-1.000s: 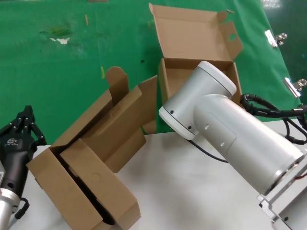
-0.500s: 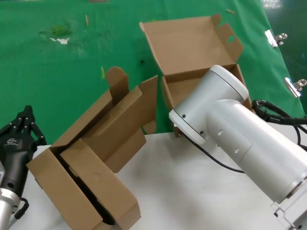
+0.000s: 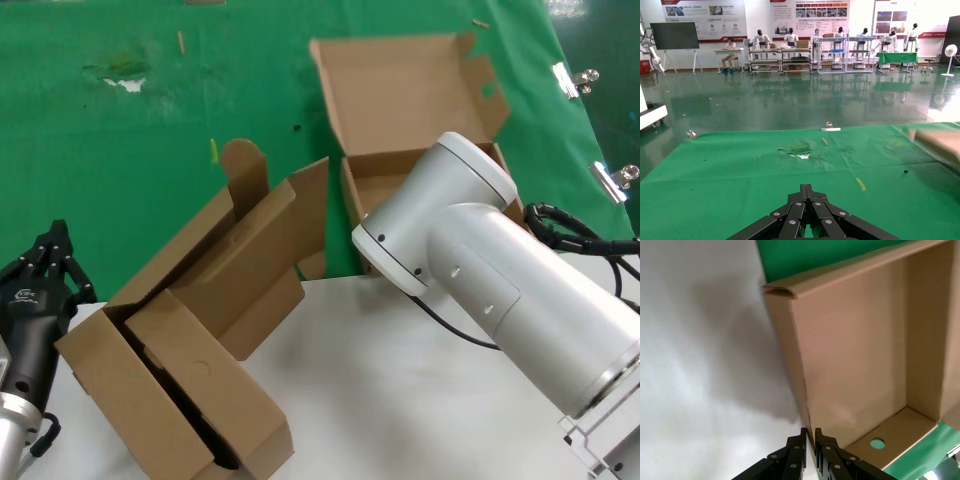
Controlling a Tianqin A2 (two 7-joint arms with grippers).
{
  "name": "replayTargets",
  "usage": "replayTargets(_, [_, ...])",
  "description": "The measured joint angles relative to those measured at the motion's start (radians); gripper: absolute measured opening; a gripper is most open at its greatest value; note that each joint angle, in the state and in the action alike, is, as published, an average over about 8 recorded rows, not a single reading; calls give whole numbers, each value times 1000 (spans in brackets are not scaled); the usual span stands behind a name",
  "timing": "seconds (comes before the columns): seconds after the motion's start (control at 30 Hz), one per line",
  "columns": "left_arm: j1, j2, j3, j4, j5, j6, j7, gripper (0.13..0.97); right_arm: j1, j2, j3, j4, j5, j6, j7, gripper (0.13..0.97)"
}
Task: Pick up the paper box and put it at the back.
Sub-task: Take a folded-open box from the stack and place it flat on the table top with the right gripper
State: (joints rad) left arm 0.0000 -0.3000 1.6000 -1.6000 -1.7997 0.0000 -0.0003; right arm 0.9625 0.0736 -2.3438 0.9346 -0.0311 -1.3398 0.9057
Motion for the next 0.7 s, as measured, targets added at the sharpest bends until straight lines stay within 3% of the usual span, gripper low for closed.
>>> replayTargets(0.43, [0, 0, 0, 0, 0, 0, 0, 140, 5, -17, 12, -20, -11, 30, 48, 248])
replayTargets(0.7, [0, 0, 0, 0, 0, 0, 0, 140, 3, 6, 90, 102, 58, 35, 47, 374])
